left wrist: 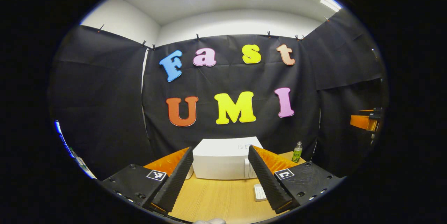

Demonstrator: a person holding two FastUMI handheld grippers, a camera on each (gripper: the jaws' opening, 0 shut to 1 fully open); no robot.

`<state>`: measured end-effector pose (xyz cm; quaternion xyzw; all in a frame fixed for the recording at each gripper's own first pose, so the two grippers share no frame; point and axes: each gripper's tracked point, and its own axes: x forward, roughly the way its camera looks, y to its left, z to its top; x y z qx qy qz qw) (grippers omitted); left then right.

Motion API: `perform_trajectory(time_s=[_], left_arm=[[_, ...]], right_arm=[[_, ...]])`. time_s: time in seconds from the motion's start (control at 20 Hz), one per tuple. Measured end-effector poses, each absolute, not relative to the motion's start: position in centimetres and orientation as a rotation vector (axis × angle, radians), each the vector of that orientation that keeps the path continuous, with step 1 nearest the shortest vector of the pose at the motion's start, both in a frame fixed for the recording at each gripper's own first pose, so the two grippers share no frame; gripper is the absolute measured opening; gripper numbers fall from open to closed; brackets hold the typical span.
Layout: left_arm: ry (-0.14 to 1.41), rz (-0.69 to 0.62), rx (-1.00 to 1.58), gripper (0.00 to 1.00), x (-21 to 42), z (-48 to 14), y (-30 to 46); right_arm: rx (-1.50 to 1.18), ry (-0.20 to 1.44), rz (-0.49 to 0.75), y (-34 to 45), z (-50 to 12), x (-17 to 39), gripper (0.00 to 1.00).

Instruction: Open the microwave oven with the left hand, put the food in, and close the microwave oven.

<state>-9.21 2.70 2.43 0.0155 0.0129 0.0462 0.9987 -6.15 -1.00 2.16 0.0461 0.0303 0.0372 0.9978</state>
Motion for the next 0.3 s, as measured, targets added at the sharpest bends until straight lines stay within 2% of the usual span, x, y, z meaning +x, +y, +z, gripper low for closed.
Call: perform_trajectory(time_s=[0.05, 0.1, 0.2, 0.25, 0.3], left_arm=[[0.024, 0.094, 0.031, 0.96, -9.12, 2.45, 2.61], [0.025, 0.095, 0.032, 0.96, -9.13, 2.45, 2.63], [0.024, 0.097, 0.035, 0.96, -9.34, 2.59, 2.73], [0.028, 0.099, 0.035, 0.89, -9.41, 2.56, 2.71], [0.029, 0.095, 0.035, 0.89, -9.36, 2.54, 2.59]], right_arm=[[0.092, 0.061, 0.076, -1.02, 2.12, -6.11, 0.98], [0.091, 0.064, 0.079, -1.04, 2.03, -6.11, 0.98], [0.091, 0.065, 0.084, -1.0, 2.1, -6.12, 0.98], [0.089, 0.065, 0.087, -0.98, 2.11, -6.13, 0.98], [0.086, 0.067, 0.091, -0.93, 2.14, -6.07, 0.92]])
